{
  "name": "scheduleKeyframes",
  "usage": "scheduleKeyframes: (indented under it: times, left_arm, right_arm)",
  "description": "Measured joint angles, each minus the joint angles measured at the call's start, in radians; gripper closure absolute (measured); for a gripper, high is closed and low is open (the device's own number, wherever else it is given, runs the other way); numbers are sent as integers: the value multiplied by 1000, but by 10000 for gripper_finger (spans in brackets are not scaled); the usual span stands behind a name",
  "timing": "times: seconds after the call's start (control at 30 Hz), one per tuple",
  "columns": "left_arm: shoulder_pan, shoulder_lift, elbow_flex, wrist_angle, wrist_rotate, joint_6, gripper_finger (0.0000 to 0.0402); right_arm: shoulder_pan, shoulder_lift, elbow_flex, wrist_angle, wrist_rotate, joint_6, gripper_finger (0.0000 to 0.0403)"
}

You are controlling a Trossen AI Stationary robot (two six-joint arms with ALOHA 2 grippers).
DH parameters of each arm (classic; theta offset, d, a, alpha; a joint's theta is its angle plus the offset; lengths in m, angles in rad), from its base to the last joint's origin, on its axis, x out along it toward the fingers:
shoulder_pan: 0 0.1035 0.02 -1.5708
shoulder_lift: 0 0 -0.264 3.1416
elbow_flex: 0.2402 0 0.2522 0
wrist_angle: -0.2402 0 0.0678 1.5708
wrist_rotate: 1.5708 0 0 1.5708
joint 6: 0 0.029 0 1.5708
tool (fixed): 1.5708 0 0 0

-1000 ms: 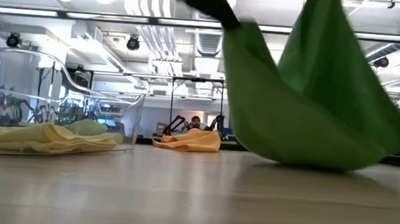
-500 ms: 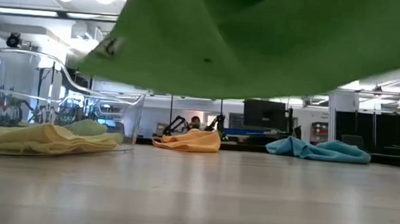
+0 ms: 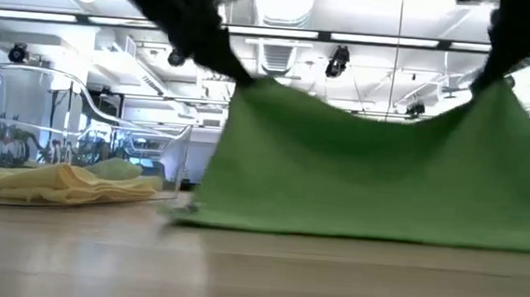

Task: Fold microfiber towels
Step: Fold the right green microfiber towel on the table

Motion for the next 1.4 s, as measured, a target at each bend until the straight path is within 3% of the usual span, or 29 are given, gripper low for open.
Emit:
scheduleKeyframes:
  times: [0.13,0.27,0.37,0.5,0.77,1.17,1.4]
  left_arm:
    - [73,15,-12,16,104,46,402]
    - [91,16,1,27,208,78,402]
    - [88,18,-20,11,239,78,402]
    - [61,34,-57,18,362,74,402]
    - [-4,103,-76,17,401,79,402]
    - [-35,233,-70,124,512,21,402]
    - [-38,241,-72,121,545,-4,402]
  right_arm:
    - [-67,-23,-105,16,1,-56,394]
    - [-83,-41,-150,147,-8,-147,394]
    - [-77,-44,-192,301,-87,-239,394]
    - [-60,-34,-249,424,-202,-284,394]
    - [-33,-25,-266,442,-410,-312,394]
    - [-33,53,-276,499,-420,-338,394]
    - [-33,137,-277,500,-496,-339,385]
